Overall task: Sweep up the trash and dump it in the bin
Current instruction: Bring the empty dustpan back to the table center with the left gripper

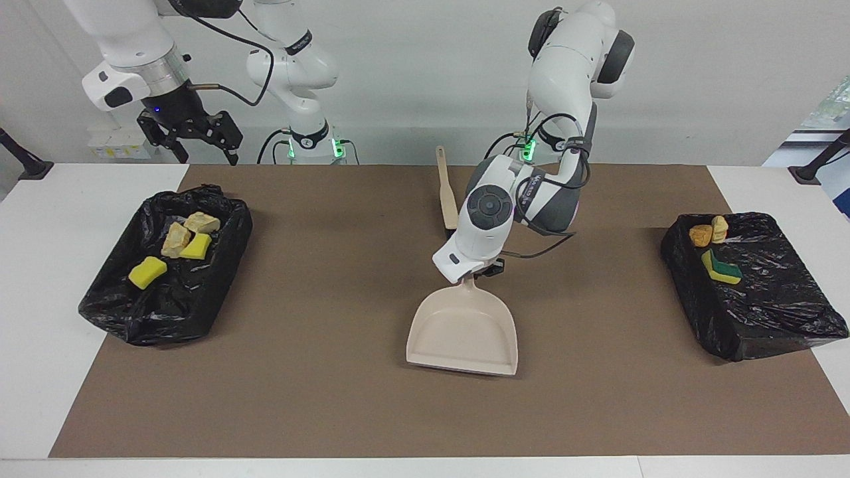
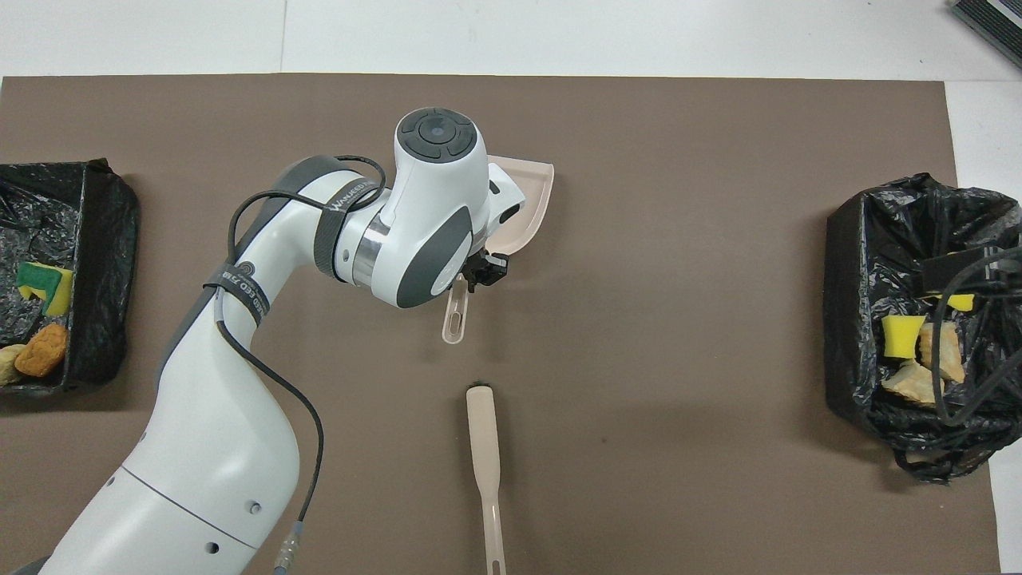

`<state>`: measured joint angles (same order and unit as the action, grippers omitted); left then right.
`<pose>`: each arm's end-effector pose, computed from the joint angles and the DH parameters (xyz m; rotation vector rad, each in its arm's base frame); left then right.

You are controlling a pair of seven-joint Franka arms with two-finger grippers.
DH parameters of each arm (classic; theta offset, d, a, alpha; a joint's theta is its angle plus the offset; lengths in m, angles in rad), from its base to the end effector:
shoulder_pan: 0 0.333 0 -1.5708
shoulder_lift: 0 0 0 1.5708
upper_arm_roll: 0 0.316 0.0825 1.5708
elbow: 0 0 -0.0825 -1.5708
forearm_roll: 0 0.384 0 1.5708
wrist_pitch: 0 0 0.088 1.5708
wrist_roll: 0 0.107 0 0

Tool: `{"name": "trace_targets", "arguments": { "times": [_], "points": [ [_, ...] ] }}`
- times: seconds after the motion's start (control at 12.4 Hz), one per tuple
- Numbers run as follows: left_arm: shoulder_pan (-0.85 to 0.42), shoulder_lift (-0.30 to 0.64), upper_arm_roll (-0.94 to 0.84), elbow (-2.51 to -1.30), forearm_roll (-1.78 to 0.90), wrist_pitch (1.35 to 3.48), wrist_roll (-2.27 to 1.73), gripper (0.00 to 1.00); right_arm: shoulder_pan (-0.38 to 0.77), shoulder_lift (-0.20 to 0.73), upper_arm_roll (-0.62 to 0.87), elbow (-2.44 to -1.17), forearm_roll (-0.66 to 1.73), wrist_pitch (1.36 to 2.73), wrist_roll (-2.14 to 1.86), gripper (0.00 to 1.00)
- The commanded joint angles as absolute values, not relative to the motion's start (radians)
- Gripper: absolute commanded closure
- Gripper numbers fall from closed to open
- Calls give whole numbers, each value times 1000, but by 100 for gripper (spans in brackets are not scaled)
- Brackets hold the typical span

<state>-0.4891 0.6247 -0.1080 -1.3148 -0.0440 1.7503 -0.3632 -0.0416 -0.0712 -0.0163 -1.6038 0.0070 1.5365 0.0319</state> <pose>0.5905 -0.3869 0.3602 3.0976 -0.3227 -0.3348 0.5279 -0.0302 0.6445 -3.1303 0.1402 -0.0063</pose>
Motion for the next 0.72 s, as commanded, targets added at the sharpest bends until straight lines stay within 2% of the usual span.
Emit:
{"name": "trace_targets", "arguments": {
  "times": [0.0,0.08,0.16,0.4,0.64],
  "points": [
    [-502,626,-100,-1301,-60,1741,-383,69,-41,-81,-6,-1638,-15,1610,57,0],
    [-503,626,-100,-1301,-58,1741,-403,29,-40,-78,-5,-1638,-15,1621,69,0],
    [-503,624,-100,-1301,-57,1741,-426,0,-41,-71,0,-1637,-8,1623,72,0],
    [-486,583,-91,-1316,-51,1737,-417,0,-41,-55,5,-1623,-2,1594,74,0],
    [-447,453,-29,-1431,-49,1749,-400,0,-41,-55,15,-1624,2,1589,78,0]
  ]
}}
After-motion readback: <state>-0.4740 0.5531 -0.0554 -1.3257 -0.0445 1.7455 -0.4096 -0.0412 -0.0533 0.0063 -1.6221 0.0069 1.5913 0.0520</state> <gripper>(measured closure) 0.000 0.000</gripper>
